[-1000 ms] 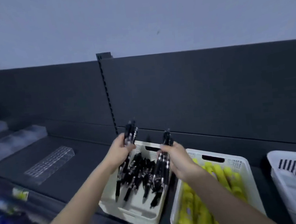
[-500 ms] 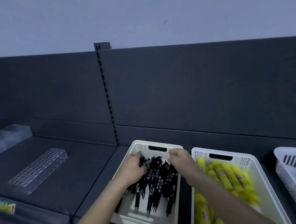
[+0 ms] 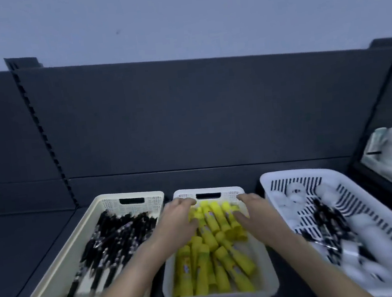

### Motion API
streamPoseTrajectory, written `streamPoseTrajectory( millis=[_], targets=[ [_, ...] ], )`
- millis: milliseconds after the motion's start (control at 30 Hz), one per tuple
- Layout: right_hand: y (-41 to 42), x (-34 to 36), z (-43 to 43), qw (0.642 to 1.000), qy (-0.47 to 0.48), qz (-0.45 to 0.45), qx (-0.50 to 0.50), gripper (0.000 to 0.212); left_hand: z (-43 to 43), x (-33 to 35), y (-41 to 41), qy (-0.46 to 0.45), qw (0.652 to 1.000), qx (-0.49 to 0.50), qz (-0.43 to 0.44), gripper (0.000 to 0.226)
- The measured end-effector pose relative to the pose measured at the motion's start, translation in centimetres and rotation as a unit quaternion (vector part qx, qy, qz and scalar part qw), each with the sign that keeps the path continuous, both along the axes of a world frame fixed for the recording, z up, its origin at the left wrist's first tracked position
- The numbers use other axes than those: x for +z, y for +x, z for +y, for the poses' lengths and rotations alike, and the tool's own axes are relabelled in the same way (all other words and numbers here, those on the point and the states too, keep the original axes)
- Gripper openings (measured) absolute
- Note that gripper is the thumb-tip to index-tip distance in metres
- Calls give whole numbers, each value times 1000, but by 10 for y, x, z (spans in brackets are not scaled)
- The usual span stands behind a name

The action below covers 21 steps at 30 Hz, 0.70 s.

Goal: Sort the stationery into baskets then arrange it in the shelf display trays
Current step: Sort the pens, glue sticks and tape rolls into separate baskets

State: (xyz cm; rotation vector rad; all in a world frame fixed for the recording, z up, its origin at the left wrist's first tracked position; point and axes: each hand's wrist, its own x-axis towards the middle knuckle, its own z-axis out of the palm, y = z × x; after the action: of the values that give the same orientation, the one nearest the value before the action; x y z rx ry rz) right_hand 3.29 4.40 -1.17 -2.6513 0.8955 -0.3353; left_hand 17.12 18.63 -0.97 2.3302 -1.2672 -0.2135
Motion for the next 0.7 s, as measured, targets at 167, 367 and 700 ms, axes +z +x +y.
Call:
streamPoseTrajectory(
  millis=[167, 367, 700],
  targets=[
    [-75, -3, -48, 999, 7, 6, -38, 44, -58, 0, -62, -5, 999, -46, 5, 47],
    [-164, -8, -119, 996, 21, 55, -74, 19, -131, -5, -140, 14, 997, -80, -2, 42],
    [-209, -19, -183, 991, 55, 120, -25, 22, -201, -30, -192, 251, 963, -60, -77, 29]
  ],
)
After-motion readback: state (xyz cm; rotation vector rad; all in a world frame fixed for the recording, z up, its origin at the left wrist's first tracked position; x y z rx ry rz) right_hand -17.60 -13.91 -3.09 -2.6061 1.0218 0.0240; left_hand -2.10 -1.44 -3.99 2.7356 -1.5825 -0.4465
